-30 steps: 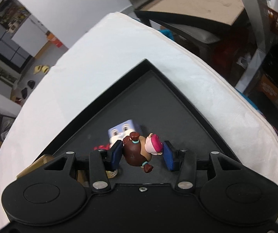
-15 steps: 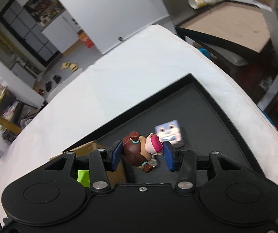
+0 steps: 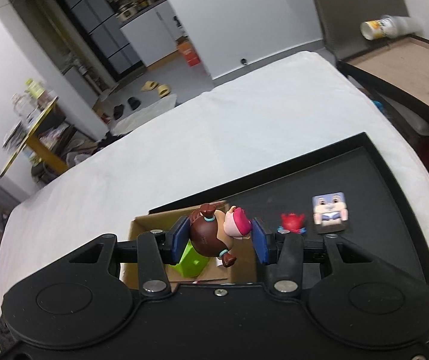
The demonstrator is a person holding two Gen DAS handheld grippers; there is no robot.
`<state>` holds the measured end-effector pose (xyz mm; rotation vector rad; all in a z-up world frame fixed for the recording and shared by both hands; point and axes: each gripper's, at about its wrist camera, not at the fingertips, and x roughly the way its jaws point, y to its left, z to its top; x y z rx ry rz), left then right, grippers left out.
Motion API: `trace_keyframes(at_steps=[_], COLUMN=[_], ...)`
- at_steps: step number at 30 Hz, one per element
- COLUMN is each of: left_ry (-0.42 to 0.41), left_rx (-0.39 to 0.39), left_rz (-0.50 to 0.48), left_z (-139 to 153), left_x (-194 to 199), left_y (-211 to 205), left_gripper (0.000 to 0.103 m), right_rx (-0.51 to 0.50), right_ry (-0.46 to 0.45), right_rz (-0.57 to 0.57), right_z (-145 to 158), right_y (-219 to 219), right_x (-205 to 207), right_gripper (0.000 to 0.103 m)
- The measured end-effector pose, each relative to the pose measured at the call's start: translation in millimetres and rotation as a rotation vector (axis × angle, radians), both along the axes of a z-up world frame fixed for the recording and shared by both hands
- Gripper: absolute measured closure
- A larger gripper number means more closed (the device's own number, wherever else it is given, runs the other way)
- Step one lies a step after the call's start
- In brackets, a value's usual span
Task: Organize rigid objects
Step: 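Carry the brown-haired doll with the right gripper over the box, then open the right gripper to drop the doll into the box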
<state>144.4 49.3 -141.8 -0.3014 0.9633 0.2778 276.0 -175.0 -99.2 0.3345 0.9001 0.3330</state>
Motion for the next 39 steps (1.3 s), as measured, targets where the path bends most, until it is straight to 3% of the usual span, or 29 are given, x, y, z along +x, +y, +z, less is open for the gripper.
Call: trace_keyframes(at_steps=[27, 39], left_ry=[-0.027, -0.037], left_rx=[-0.049, -0.067], left_rz=[-0.024, -0.020], left_z=[-3.0, -2.6], left_x=[-3.8, -4.9], left_y=[10.0, 13.3], left_gripper=[0.093, 0.093], right_rx=[-0.138, -0.135], right_ry=[0.009, 0.053], right_rz=[0.106, 0.114], right_z=[-15.8, -28.0], right_y=[69.5, 82.5], right_x=[4.6, 20.2], right_gripper=[0.058, 0.058])
